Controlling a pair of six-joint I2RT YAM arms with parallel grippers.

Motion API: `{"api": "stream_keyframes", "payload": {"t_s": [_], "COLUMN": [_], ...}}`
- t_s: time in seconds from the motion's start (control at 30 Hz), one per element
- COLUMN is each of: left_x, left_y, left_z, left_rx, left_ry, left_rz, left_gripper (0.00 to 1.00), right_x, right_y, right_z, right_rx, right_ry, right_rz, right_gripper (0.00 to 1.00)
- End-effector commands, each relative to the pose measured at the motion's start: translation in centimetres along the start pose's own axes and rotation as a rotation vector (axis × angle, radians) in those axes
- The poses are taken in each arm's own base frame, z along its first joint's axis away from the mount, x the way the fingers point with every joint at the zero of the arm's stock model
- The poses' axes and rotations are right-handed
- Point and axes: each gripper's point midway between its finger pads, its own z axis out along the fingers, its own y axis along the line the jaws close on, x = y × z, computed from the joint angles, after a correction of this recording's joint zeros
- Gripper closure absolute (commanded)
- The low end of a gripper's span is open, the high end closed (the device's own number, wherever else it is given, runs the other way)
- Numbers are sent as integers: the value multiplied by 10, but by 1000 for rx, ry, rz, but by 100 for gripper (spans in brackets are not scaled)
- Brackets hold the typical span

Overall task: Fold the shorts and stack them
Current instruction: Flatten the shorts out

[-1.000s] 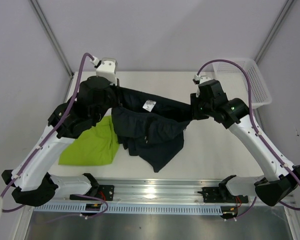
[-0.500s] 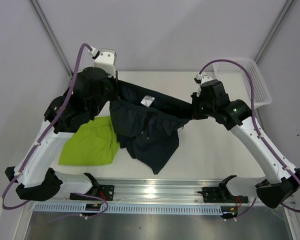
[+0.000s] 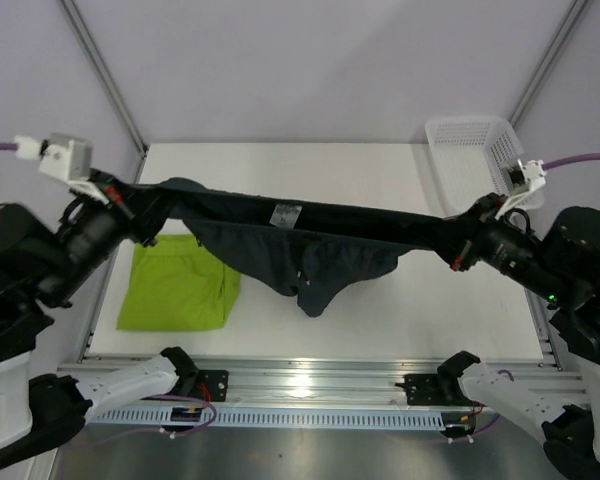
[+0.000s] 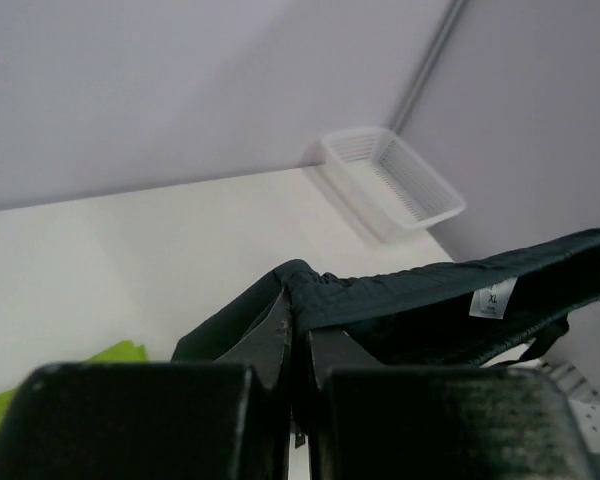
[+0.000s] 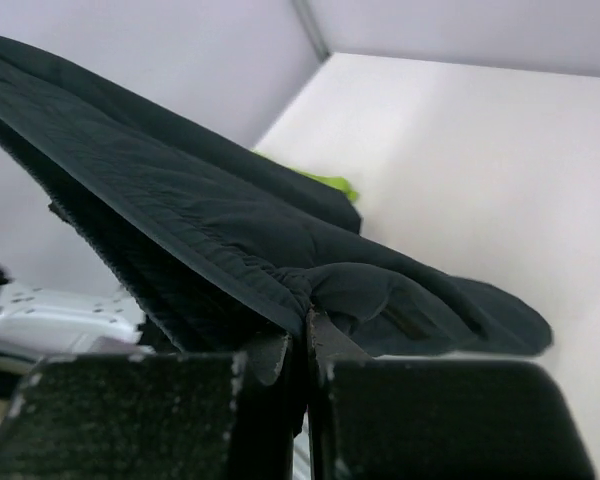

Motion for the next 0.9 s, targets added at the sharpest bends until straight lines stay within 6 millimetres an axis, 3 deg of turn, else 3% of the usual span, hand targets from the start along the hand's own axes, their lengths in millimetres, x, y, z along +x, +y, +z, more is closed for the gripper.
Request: {"api": "stream_keyframes", "payload": {"t_s": [0.0, 0.1, 0.13, 0.2, 0.23, 0.37, 0.5, 0.53, 0.57, 0.6, 0.63, 0.67, 0.7, 0.77, 0.83, 0.87], "left_x": [-32, -39, -57, -66, -80, -92, -88, -94, -73, -73, -84, -84, -62, -64, -58, -59], "left_y": [15, 16, 15, 12, 9, 3, -4, -10, -14, -15, -16, -16, -16, -15, -15, -15], "left_z": [-37, -36, -48, -45, -48, -41, -38, -52, -38, -45, -72, -81, -68, -92, -95, -106], "left_rx": [-37, -45, -35, -35, -25, -11, 26, 83, 99, 121, 173, 191, 192, 236, 253, 270], "left_ry": [-142, -155, -198, -199, -224, -251, -240, -279, -223, -245, -323, -345, -298, -358, -370, -390], "left_rz": [-84, -77, -87, -72, -77, -54, -55, -64, -41, -45, -60, -62, -49, -66, -73, -83], "left_gripper": [100, 100, 100, 100, 100, 100, 100, 100, 100, 100, 100, 100, 100, 100, 100, 100], "right_x": [11, -3, -16, -31, -45, -65, -68, -67, -67, -67, -64, -62, -63, -60, -57, -55], "right_y": [-7, -9, -5, -1, 7, 16, 25, 30, 33, 37, 45, 48, 56, 65, 74, 78], "right_z": [-28, -39, -43, -46, -55, -49, -45, -48, -56, -62, -68, -73, -90, -106, -126, -132], "right_rx": [71, 109, 112, 113, 93, 63, 24, -3, -19, -34, -80, -99, -132, -173, -202, -221], "right_ry": [40, -5, -32, -57, -97, -141, -133, -133, -149, -157, -154, -158, -193, -212, -249, -254], "right_rz": [39, 35, 31, 19, 12, 3, 13, 13, 16, 16, 12, 9, 2, -6, -18, -26], "right_gripper": [100, 100, 100, 100, 100, 100, 100, 100, 100, 100, 100, 100, 100, 100, 100, 100]}}
